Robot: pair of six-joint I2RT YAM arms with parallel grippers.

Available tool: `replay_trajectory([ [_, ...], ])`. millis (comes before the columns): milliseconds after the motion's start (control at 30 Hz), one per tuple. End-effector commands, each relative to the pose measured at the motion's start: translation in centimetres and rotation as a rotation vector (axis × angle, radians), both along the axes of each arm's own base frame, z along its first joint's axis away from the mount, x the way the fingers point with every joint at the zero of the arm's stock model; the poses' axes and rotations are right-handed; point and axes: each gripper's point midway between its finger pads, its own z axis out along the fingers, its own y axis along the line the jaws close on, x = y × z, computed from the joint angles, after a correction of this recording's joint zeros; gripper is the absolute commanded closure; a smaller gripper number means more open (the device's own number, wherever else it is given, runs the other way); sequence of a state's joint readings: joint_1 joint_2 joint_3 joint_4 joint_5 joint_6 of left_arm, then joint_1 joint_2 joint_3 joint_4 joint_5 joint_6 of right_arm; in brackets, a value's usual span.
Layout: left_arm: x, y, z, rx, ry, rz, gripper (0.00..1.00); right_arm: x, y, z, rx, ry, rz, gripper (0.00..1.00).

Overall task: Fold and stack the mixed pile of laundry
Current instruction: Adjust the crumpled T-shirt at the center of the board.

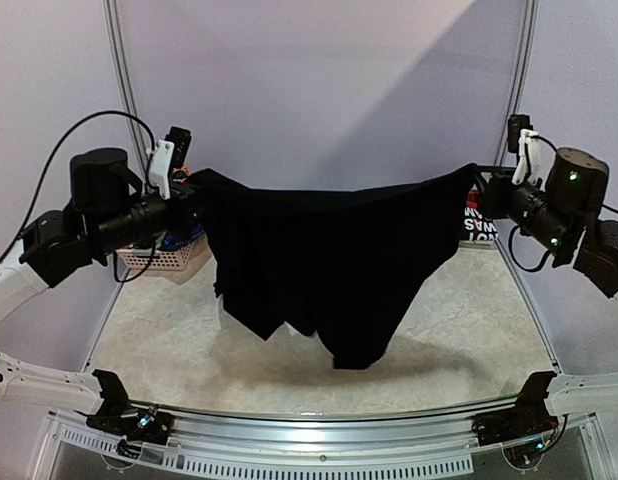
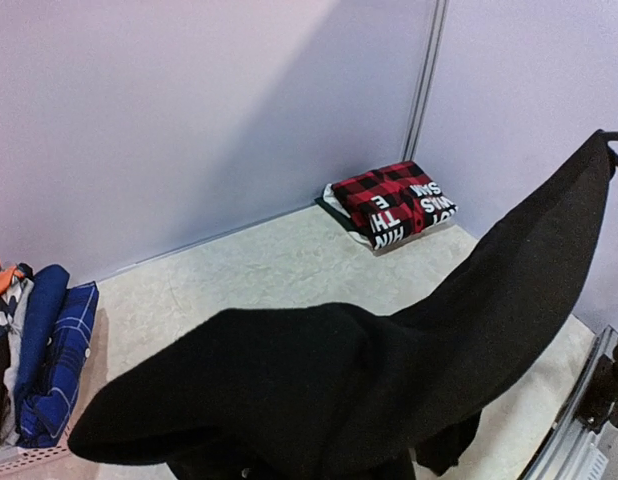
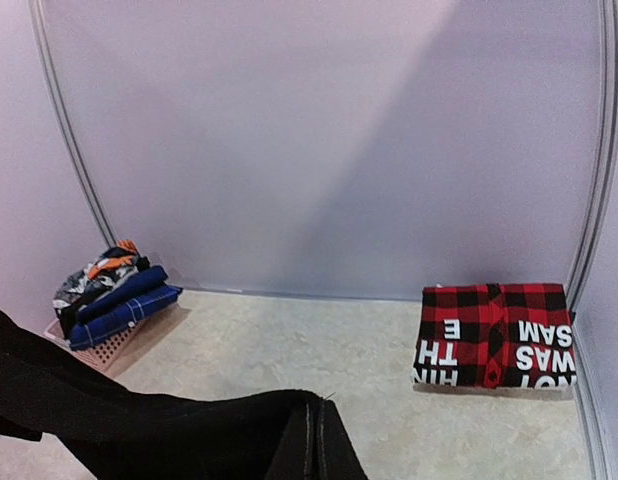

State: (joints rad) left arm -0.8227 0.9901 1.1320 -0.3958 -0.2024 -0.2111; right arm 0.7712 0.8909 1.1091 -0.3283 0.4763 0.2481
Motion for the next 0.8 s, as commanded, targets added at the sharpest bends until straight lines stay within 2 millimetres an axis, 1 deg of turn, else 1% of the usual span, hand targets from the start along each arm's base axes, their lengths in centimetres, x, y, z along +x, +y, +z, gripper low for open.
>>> replay_trajectory([
  [0,-0.7,-0.3,4.1,0.011,-0.02,-0.047,1.0,-1.7,-0.1,4.6,0.033,-0.074,0.078,1.0],
  [33,-0.6,-0.3,4.6,0.014,-0.018,-0.043,1.0,-1.8,-0.1,5.1,0.038,-0.08,0.083,1.0],
  [100,-0.2,-0.6,4.7,0.031,-0.001,-0.036,1.0,-1.8,-0.1,5.5,0.032,-0.071,0.081,1.0],
  [133,0.1,-0.6,4.3,0.044,0.013,-0.025,1.0,-1.6,-0.2,5.1,0.02,-0.056,0.067,1.0],
  [167,0.4,-0.7,3.5,0.056,0.031,-0.014,1.0,-1.1,-0.3,4.2,0.0,-0.031,0.04,1.0],
  [233,1.0,-1.0,1.0,0.086,0.077,0.003,0.98,-0.2,-0.7,1.6,-0.042,0.025,-0.018,1.0],
  [300,1.7,-1.6,-2.4,0.11,0.145,0.019,0.97,0.4,-1.6,-1.2,-0.082,0.075,-0.093,1.0],
  [367,2.2,-2.5,-6.3,0.125,0.232,0.019,0.98,0.8,-2.3,-4.1,-0.109,0.121,-0.148,1.0],
  [400,2.4,-3.1,-7.9,0.125,0.264,0.014,0.98,0.9,-2.7,-5.5,-0.126,0.141,-0.177,1.0],
  [433,2.5,-3.6,-10.1,0.137,0.307,0.01,0.99,1.1,-3.0,-6.7,-0.141,0.16,-0.203,1.0],
  [500,2.8,-4.3,-13.3,0.15,0.367,0.009,1.0,1.3,-3.4,-9.0,-0.153,0.192,-0.243,1.0],
  [533,3.0,-4.5,-14.6,0.157,0.392,0.011,1.0,1.6,-3.2,-10.2,-0.158,0.21,-0.247,1.0],
  [600,3.3,-5.0,-16.8,0.17,0.433,0.01,1.0,1.9,-2.8,-12.1,-0.176,0.241,-0.246,1.0],
  [633,3.4,-5.1,-17.6,0.177,0.447,0.009,1.0,2.2,-2.5,-13.0,-0.192,0.258,-0.249,1.0],
  [767,4.1,-5.3,-20.2,0.203,0.489,0.011,1.0,3.2,-2.0,-15.0,-0.236,0.3,-0.264,1.0],
])
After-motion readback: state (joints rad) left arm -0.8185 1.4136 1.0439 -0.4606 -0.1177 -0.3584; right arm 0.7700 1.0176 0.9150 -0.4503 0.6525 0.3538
